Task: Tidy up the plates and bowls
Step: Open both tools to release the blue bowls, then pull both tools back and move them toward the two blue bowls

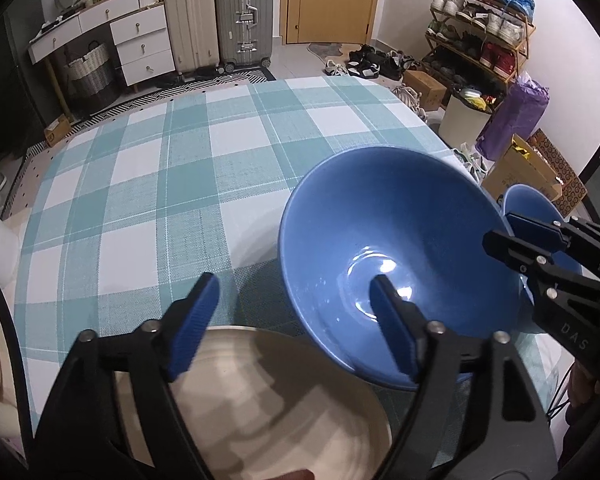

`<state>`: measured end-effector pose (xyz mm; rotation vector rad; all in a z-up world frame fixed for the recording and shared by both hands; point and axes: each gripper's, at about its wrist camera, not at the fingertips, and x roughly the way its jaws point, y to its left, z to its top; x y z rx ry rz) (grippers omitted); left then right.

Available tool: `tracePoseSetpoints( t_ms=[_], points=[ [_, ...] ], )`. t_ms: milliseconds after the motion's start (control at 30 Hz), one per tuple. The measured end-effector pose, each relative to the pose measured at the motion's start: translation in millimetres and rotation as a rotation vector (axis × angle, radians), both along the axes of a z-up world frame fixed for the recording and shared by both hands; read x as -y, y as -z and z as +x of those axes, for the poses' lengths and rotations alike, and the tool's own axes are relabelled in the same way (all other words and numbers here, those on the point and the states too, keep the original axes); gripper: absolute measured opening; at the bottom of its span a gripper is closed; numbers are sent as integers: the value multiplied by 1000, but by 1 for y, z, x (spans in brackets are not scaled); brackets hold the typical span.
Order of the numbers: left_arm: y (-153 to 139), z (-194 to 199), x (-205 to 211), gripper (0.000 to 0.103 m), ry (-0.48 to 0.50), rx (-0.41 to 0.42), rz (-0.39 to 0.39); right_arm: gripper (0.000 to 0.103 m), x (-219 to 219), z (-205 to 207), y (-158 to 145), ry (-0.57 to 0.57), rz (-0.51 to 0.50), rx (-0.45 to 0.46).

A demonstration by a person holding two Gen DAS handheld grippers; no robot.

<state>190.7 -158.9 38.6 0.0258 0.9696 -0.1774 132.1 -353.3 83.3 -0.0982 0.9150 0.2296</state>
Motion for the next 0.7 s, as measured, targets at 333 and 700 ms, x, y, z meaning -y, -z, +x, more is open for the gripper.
tracePoseSetpoints(
  t_ms=[333, 700],
  points=[
    [-12, -10, -9, 102, -19, 28, -41, 77, 4, -4, -10, 0, 38, 31],
    [-21, -20, -11, 102, -12, 34, -39, 98, 23, -15, -32, 69, 83, 79]
  ],
)
